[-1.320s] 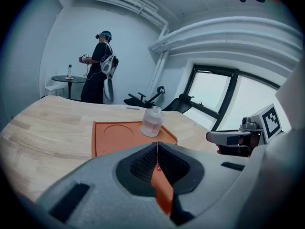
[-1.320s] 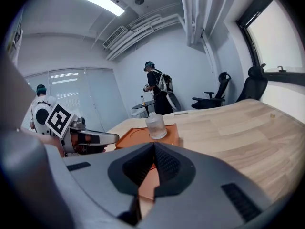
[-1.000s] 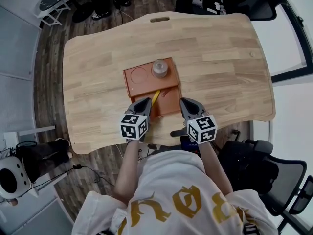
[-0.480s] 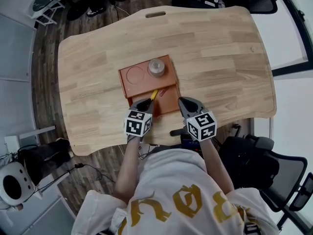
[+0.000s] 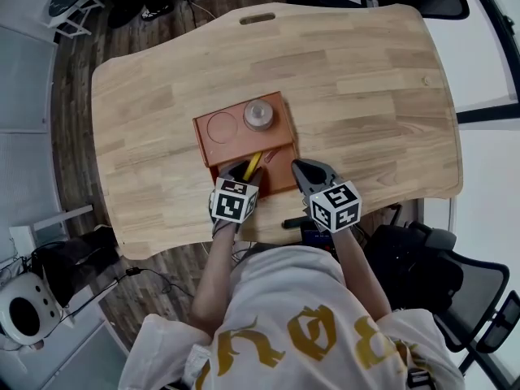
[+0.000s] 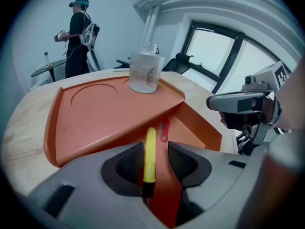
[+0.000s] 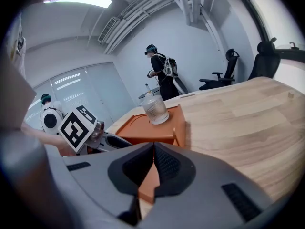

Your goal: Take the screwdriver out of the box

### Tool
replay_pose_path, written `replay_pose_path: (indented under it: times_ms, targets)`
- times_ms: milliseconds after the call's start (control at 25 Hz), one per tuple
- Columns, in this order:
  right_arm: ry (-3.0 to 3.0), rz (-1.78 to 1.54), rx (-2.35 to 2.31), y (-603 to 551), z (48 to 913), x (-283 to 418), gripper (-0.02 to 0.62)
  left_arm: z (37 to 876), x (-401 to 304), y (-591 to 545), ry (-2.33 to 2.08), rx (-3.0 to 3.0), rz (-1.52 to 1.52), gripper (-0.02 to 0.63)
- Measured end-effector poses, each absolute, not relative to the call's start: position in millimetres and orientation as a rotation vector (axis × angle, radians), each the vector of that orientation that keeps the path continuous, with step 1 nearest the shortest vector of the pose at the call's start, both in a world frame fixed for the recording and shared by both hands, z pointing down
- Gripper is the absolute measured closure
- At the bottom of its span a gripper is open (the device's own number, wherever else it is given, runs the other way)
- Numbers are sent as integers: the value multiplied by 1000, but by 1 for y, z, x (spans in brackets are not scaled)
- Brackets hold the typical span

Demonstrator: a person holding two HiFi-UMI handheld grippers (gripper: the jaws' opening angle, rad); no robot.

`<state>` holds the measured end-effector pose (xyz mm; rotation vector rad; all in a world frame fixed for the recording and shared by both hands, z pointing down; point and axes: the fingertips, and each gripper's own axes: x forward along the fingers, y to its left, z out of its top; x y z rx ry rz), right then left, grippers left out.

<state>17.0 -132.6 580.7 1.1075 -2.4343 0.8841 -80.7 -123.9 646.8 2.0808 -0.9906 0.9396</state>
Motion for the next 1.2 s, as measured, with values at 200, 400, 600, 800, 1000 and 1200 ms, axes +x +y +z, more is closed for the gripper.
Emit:
replay_pose_path:
  times_ms: [200,400,600,800,1000,1200]
  targets:
    - [-2462,888,1050,-138,581,9,584,659,-81,-130,-983,2054,982,468]
    - [-2466,909,1035,-143,585,8,584,668,-84,-134,-1017,2049,1051,471]
    - [-2474,903,1025,-146,588,5,584,669,-88,-135,-1047,2043,1119,523]
    - [-2480,898,1028,-145,585,3,584,669,-89,-134,-1027,2046,1127,526]
    - [-2483,903,1047,-145,582,6,584,667,-85,-131,-1000,2062,1138,526]
    - [-2482,893,1063,-144,579,9,584,662,-81,-130,-992,2100,1138,528]
